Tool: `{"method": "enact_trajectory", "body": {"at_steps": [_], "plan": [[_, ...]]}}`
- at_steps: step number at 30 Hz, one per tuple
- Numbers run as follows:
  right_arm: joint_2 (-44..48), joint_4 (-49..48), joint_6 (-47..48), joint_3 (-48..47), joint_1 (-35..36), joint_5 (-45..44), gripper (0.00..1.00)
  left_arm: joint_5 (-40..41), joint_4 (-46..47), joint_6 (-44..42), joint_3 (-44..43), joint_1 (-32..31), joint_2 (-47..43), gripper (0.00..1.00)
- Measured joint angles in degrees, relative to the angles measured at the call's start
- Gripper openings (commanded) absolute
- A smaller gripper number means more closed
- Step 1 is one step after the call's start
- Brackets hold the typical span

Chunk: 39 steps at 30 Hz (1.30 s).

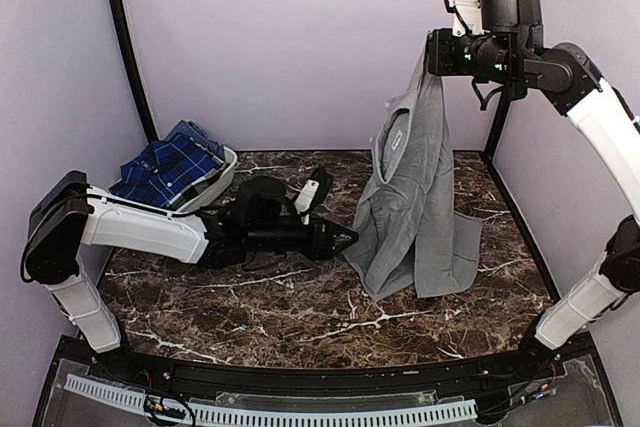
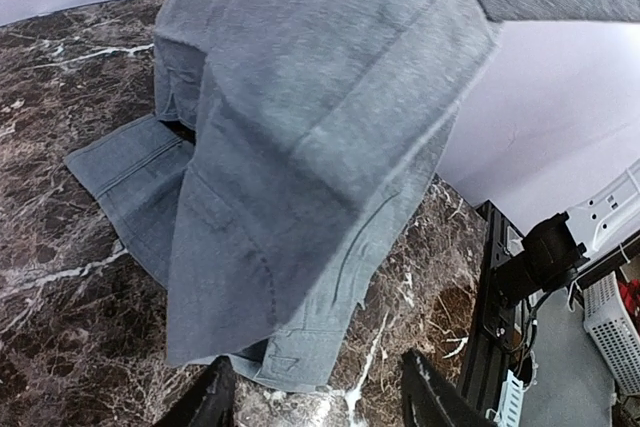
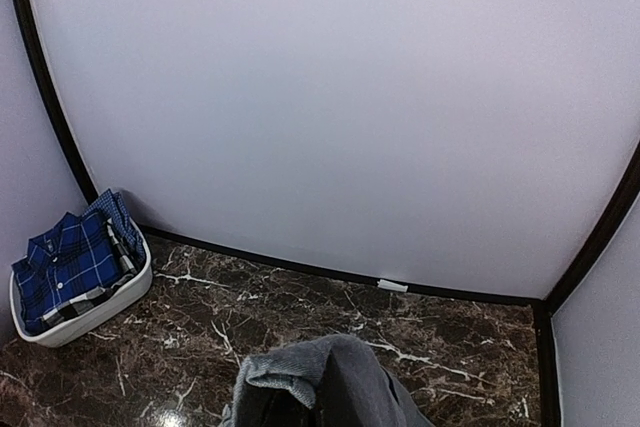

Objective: Fold and stack the long sleeve shirts
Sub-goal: Pick up the crumpled shirt.

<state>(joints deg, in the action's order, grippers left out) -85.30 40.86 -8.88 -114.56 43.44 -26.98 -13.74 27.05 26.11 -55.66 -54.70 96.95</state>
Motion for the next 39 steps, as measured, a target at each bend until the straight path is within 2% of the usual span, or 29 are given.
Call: {"method": "enact_trajectory", "body": {"at_steps": [4,8,10,15,17,22,29,34,39], "plan": [[0.00,0.02,-0.26,0.00,0.00,0.07,0.00,2.08,0.74,-0.50,-0.90,-1.75,1.27,0.58],[0.00,0.09,-0.48,0.00,0.00,0.11,0.00,5.22,0.61,-1.01,-5.01,-2.05,6.64,0.55],[0.02,0.22,-0.48,0.00,0.00,0.09,0.00,7.32,0.17,-1.36,-7.02,-2.05,9.38,0.48],[0.63,0.35,-0.48,1.16,0.00,-0.20,0.00,13.77,-0.98,-2.23,-9.68,-2.05,11.74,0.09],[1.44,0.33,-0.48,2.62,0.00,-0.85,0.00,16.70,-1.03,-3.06,-10.03,-2.05,11.47,0.01],[4.59,0.20,-0.46,7.19,0.00,-3.32,0.00,24.63,-4.55,-5.95,-9.92,-2.05,6.75,0.00],[10.95,-1.90,0.13,12.85,0.00,-7.80,0.00,33.22,-10.40,-14.27,-11.13,-2.05,-11.04,0.00],[17.35,-5.09,2.12,15.67,0.00,-8.92,0.00,33.92,-16.33,-21.22,-17.70,-2.34,-20.50,0.00],[23.02,-8.26,4.37,16.33,0.00,-7.63,0.00,32.61,-23.45,-26.14,-25.46,-4.48,-25.51,0.00]]}}
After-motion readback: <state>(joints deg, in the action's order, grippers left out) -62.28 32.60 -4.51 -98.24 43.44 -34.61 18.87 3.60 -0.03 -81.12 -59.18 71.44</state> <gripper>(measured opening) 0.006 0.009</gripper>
